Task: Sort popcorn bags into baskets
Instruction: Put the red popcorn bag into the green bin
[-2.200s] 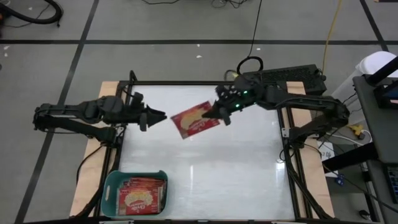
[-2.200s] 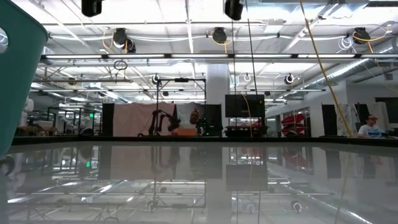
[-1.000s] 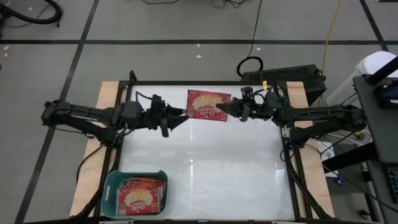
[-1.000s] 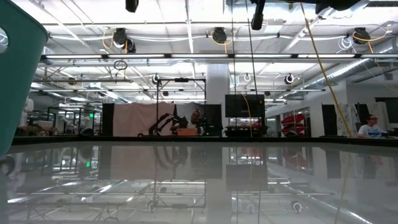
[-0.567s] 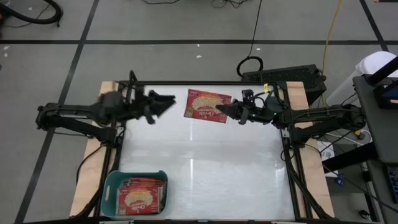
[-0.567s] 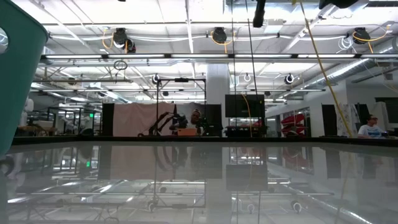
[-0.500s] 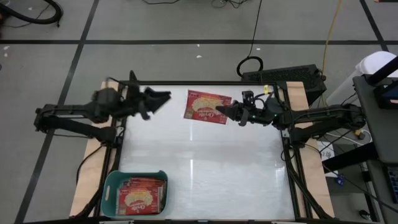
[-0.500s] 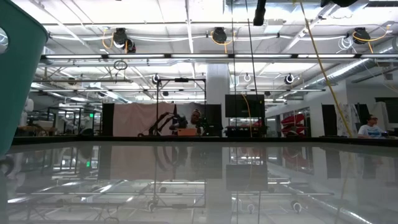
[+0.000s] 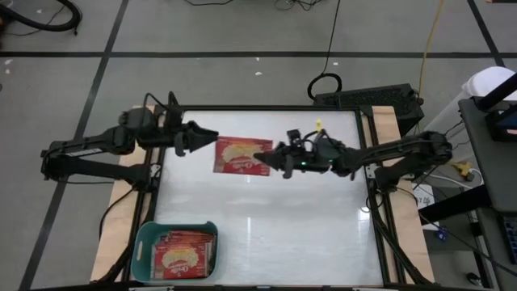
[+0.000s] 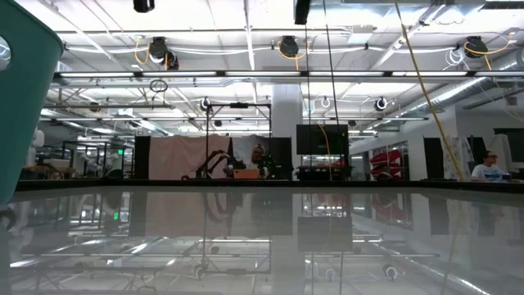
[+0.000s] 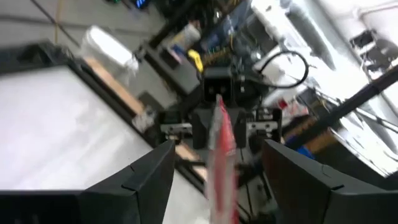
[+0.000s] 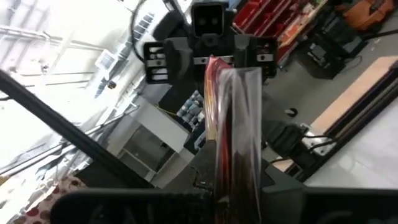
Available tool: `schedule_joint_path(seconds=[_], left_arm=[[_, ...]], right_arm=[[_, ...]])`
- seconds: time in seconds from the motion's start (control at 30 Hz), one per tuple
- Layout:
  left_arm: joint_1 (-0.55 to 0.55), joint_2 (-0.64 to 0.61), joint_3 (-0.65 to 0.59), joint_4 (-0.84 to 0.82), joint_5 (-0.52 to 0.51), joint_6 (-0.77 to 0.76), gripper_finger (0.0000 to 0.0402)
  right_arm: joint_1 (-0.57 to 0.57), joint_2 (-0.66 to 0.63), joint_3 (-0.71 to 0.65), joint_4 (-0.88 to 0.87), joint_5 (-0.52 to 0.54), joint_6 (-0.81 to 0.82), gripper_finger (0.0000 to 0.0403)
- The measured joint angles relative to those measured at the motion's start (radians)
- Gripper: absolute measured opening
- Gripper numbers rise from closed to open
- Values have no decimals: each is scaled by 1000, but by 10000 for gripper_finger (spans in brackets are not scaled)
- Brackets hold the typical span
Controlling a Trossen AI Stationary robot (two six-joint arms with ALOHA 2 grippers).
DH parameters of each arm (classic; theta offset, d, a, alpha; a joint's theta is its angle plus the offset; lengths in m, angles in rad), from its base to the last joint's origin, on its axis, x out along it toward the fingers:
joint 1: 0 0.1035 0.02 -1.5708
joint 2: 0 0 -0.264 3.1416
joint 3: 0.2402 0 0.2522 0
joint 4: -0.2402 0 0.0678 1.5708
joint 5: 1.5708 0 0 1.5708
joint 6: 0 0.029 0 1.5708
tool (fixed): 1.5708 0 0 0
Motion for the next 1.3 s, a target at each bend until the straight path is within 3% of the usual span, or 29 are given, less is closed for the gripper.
schedule_joint_path(seconds=[0.27,0.57,0.97,1.13,1.23,1.3], left_arm=[[4,-16,0,-80,102,-32,217],[4,-17,0,-111,222,-35,183],[4,-16,0,-159,255,-35,145],[4,-16,0,-161,304,-34,89],[0,-16,0,-162,301,-36,33],[-12,-17,0,-162,287,-35,17]], right_arm=[[-7,126,104,-3,-102,26,15],[-19,136,113,-6,-100,32,15],[-20,136,113,-7,-97,34,15],[-20,136,113,-6,-98,22,15],[-20,136,113,-6,-97,14,15],[-20,135,113,-6,-97,9,15]])
